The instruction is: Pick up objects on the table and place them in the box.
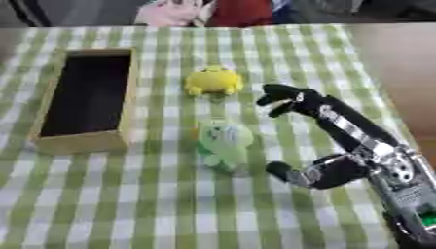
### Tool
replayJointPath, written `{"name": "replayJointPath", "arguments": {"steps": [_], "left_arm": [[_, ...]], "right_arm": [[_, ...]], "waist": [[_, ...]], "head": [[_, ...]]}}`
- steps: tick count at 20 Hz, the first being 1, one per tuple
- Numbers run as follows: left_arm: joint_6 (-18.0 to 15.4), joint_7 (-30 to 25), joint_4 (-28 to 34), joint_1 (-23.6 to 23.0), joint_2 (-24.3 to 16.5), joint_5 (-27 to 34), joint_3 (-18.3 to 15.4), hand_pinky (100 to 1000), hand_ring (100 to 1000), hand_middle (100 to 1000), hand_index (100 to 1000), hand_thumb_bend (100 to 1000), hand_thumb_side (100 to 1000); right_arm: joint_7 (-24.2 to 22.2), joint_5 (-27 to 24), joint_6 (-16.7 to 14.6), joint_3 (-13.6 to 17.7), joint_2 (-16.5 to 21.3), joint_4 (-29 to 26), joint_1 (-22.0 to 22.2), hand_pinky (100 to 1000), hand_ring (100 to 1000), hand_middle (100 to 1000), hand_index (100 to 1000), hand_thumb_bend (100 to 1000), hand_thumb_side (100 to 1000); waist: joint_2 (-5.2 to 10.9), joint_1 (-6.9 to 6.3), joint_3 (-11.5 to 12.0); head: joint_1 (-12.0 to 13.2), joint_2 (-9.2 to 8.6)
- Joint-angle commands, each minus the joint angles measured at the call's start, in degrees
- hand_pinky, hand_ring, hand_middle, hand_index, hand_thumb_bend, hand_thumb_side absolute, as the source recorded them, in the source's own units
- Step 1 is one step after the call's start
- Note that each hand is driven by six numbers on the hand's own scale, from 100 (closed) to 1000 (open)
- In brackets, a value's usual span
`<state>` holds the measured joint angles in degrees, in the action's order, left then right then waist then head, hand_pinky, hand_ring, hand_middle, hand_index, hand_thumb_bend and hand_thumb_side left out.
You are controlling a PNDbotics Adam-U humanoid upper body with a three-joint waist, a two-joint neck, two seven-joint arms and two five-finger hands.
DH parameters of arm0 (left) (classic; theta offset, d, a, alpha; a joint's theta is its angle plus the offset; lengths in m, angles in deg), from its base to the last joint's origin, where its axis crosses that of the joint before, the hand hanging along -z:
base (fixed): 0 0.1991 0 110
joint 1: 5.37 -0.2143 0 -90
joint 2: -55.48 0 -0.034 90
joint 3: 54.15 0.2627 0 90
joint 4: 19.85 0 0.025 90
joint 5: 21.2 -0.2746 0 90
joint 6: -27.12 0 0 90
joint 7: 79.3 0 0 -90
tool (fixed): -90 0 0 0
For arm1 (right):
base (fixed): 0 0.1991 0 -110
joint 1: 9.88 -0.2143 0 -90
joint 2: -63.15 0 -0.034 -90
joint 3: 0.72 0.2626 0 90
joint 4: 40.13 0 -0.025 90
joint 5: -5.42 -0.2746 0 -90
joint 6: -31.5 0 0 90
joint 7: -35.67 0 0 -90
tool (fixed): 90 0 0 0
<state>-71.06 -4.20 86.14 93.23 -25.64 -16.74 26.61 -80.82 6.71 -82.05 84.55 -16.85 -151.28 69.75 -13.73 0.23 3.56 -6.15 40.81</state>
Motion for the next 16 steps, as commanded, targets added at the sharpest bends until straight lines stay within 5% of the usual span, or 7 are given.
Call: {"name": "replayJointPath", "arguments": {"steps": [1, 16], "left_arm": [[-0.03, -0.35, 1.14, 0.67, -1.33, 0.25, 0.16, 779, 669, 649, 711, 100, 929], [0.17, -1.06, 0.94, 0.57, -1.31, 0.19, 0.56, 779, 669, 648, 711, 100, 933]], "right_arm": [[-0.46, -0.6, -1.12, -0.95, 3.68, -0.89, -1.43, 760, 1000, 818, 969, 442, 274], [-2.51, 2.15, -3.92, -7.88, 10.02, 3.37, -9.85, 750, 1000, 826, 966, 491, 371]], "waist": [[1.02, 0.15, 0.16], [1.33, 0.61, 0.87]], "head": [[-0.16, -0.09], [-0.63, 0.32]]}}
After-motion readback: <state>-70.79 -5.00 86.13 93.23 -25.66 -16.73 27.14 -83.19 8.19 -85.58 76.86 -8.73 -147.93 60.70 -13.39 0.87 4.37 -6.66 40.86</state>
